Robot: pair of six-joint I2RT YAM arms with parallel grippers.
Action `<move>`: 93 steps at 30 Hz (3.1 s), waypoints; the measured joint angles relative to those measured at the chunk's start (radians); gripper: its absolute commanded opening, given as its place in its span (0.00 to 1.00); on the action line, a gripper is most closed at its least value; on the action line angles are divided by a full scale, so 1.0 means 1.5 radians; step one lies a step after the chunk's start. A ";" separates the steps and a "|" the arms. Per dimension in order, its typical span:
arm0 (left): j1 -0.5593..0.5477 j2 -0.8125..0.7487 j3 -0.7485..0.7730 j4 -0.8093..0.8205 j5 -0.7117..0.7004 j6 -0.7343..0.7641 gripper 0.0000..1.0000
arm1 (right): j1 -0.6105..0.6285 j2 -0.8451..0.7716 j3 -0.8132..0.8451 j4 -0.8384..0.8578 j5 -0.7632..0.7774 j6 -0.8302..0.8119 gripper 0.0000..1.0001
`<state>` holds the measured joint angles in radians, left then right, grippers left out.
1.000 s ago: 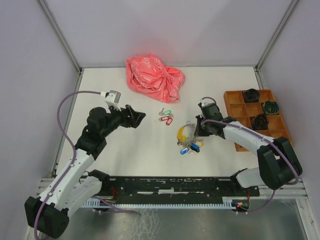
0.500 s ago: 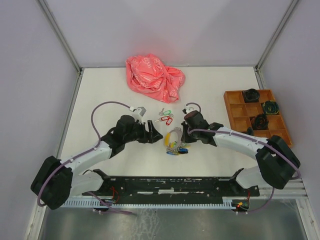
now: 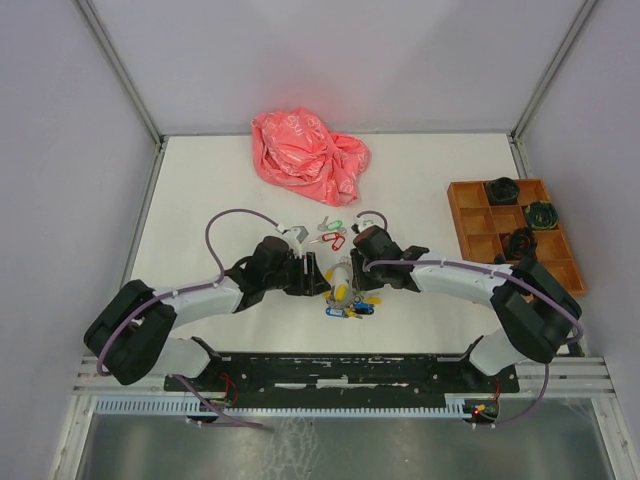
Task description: Put the keys on the keyring
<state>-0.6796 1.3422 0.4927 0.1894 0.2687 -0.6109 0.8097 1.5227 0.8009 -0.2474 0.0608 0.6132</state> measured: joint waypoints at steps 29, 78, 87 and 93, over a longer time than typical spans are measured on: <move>-0.024 0.117 0.069 -0.033 -0.018 0.036 0.42 | -0.070 0.032 0.043 -0.060 -0.118 -0.232 0.35; 0.007 0.008 -0.002 0.221 0.081 0.021 0.57 | -0.077 -0.138 0.062 -0.011 -0.304 -0.422 0.01; 0.007 -0.109 -0.053 0.307 0.087 0.040 0.64 | -0.077 -0.155 0.062 0.001 -0.360 -0.525 0.01; 0.008 -0.148 -0.139 0.421 0.083 0.119 0.68 | -0.077 -0.210 0.058 0.022 -0.375 -0.583 0.01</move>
<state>-0.6678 1.1210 0.2844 0.8215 0.3935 -0.4320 0.6949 1.2072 0.8883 -0.2146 -0.5018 -0.2619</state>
